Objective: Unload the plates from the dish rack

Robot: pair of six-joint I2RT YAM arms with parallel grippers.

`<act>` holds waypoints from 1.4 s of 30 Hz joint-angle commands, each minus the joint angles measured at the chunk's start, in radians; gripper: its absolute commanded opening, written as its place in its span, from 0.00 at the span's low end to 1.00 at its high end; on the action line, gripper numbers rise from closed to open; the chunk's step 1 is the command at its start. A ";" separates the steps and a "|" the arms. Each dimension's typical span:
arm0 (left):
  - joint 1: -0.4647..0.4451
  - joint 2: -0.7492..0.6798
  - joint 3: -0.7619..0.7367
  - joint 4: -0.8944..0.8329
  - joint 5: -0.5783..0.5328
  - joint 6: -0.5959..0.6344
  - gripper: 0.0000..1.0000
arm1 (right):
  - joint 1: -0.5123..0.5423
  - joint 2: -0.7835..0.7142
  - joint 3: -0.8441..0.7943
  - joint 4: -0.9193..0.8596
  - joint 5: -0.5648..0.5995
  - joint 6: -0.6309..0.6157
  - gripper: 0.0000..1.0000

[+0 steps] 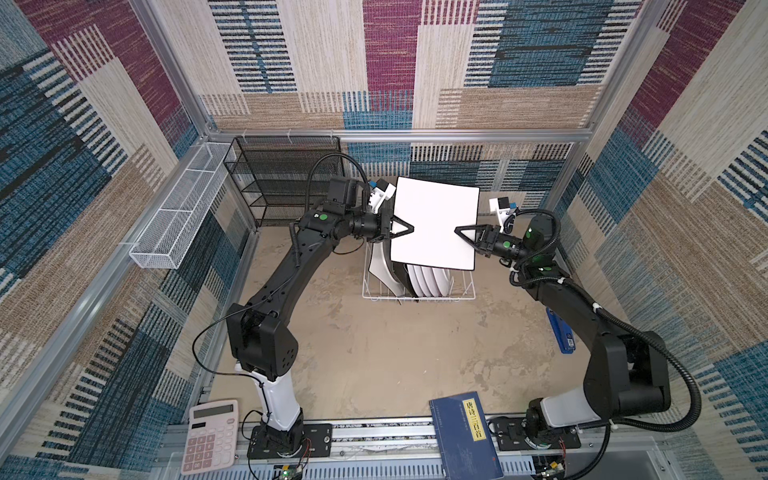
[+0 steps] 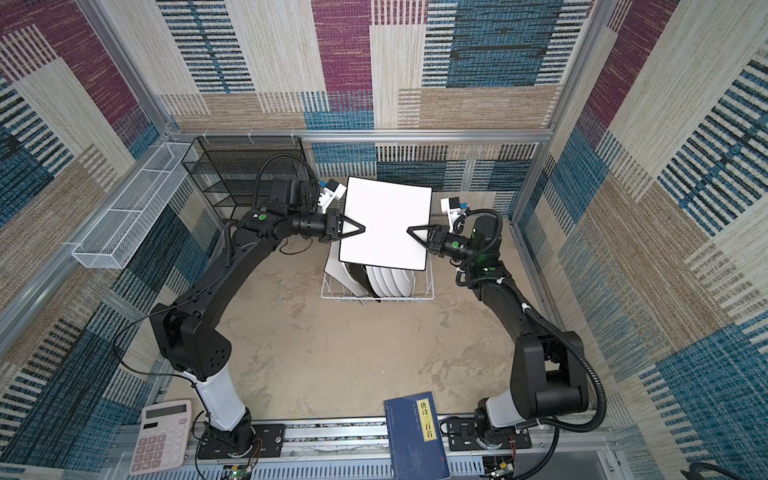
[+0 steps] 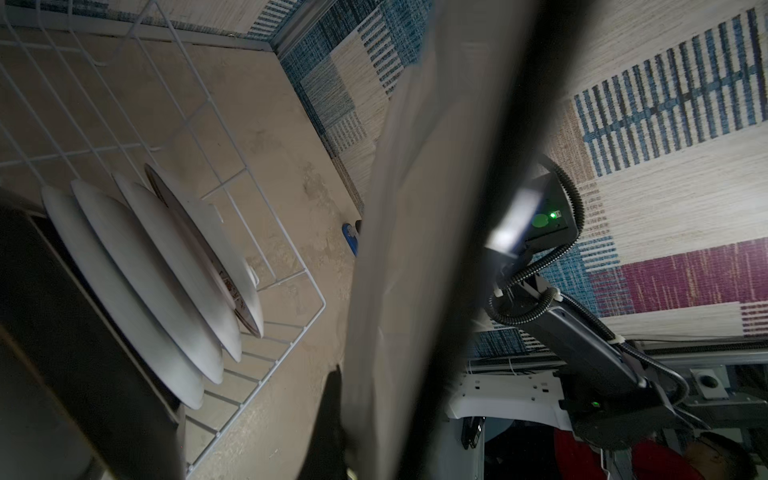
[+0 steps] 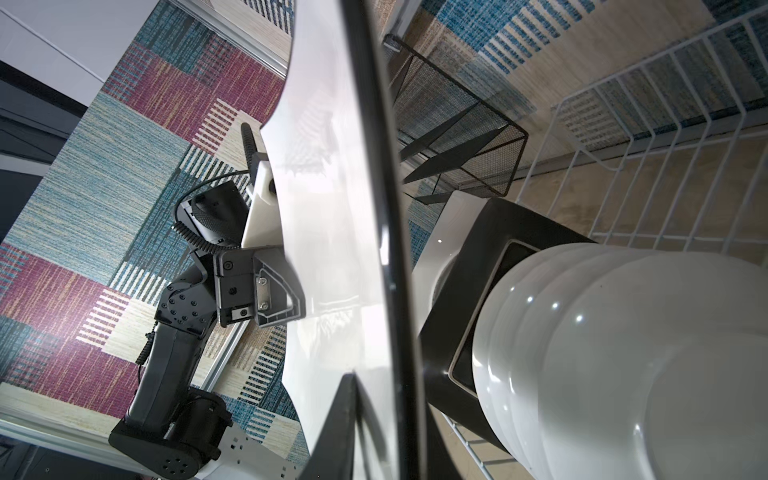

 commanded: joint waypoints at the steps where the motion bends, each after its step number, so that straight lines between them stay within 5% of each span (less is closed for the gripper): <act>1: -0.018 0.002 -0.003 0.015 -0.030 0.065 0.00 | 0.015 0.002 0.000 0.103 -0.011 0.021 0.03; 9: 0.003 -0.035 -0.003 0.002 -0.085 0.055 0.00 | 0.015 -0.024 0.006 0.024 0.065 -0.054 0.35; 24: 0.107 -0.176 0.069 -0.214 -0.275 0.141 0.00 | 0.016 -0.131 0.077 -0.319 0.218 -0.447 1.00; 35: 0.197 -0.210 0.349 -0.624 -0.634 0.329 0.00 | 0.110 -0.182 0.076 -0.365 0.278 -0.605 0.99; 42: 0.244 -0.246 0.385 -0.731 -0.851 0.406 0.00 | 0.195 -0.189 0.080 -0.376 0.308 -0.723 0.99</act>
